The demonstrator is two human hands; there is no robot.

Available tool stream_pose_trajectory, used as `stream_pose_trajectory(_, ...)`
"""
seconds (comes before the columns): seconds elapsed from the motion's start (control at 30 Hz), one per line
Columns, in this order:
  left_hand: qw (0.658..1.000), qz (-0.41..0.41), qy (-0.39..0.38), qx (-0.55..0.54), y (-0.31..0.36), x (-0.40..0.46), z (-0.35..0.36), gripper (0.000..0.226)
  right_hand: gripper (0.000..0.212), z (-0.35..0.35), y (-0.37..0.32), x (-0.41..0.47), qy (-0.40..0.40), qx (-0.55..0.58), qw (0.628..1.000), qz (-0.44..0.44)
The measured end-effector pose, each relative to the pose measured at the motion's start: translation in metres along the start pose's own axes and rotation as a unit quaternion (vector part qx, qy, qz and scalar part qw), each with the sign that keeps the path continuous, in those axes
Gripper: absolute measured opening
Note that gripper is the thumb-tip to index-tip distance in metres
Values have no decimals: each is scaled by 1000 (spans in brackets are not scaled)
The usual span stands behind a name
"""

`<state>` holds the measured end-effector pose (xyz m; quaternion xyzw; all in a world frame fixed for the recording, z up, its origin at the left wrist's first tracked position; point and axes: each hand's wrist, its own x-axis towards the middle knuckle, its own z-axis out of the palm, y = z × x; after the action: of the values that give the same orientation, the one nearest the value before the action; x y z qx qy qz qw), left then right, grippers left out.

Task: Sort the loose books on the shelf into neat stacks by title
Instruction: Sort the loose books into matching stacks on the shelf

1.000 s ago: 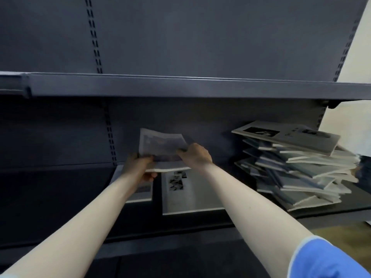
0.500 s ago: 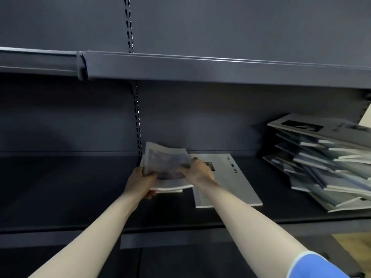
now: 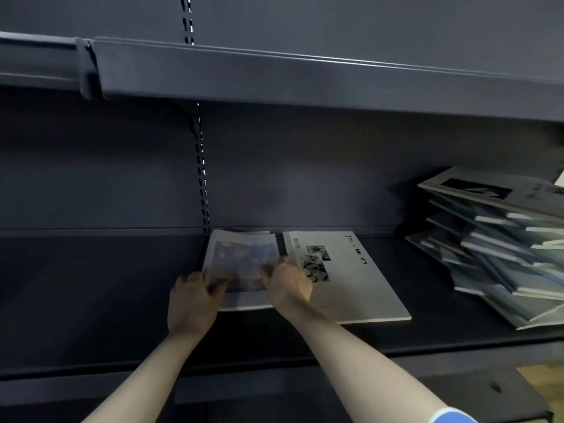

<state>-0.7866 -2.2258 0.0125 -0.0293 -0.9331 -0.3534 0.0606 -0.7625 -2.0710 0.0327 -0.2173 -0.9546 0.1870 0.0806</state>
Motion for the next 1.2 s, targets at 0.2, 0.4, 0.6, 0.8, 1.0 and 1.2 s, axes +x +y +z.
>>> stream_pose_trajectory(0.2,998,-10,38,40,3,7,6,42,47,10,-9,15,0,-32,999,-7)
stream_pose_trajectory(0.4,994,-16,19,105,7,20,9,47,54,15,-14,32,-20,-43,999,-6)
stream_pose_trajectory(0.6,992,-32,-4,124,10,26,10,48,42,22,-13,39,-13,-56,998,-1)
stream_pose_trajectory(0.8,993,-53,-10,109,12,27,10,47,49,19,-12,36,-20,-37,999,-6)
stream_pose_trajectory(1.0,996,-49,-12,67,6,31,8,39,41,6,-8,34,-48,10,999,-8)
stream_pose_trajectory(1.2,998,-27,-36,51,4,35,-1,32,38,-15,-4,26,-66,4,997,-36)
